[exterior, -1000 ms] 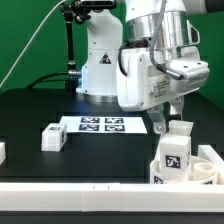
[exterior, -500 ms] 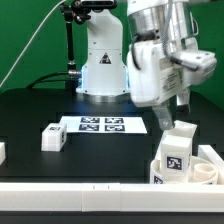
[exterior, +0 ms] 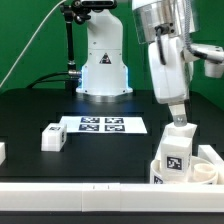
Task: Assemble stool
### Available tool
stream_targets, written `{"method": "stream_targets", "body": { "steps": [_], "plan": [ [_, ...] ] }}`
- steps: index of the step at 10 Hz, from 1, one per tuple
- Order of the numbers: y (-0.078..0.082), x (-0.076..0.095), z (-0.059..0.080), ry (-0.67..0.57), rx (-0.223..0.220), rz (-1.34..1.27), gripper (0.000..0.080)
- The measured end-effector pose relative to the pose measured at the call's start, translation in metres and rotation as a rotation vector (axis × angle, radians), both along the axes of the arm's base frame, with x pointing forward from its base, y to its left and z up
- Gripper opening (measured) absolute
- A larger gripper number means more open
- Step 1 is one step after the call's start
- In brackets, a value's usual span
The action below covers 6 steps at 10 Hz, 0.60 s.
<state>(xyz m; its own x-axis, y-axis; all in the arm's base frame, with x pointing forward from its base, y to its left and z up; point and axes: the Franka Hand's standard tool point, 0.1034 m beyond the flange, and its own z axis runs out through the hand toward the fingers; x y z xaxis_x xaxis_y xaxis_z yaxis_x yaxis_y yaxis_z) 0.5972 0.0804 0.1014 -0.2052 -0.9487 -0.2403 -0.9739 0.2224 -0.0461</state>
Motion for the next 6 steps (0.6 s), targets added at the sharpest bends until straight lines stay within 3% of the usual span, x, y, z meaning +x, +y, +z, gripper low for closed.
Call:
{"method": "stream_targets", "body": {
  "steps": [3,6],
  "plan": [
    [-0.0008,0.0009,0.0004,-0.074,-0.086,0.459,0.0649],
    [-0.0026,0.0021,0.0009,-0.125,-0.102,0.685,0.0649]
  ]
}}
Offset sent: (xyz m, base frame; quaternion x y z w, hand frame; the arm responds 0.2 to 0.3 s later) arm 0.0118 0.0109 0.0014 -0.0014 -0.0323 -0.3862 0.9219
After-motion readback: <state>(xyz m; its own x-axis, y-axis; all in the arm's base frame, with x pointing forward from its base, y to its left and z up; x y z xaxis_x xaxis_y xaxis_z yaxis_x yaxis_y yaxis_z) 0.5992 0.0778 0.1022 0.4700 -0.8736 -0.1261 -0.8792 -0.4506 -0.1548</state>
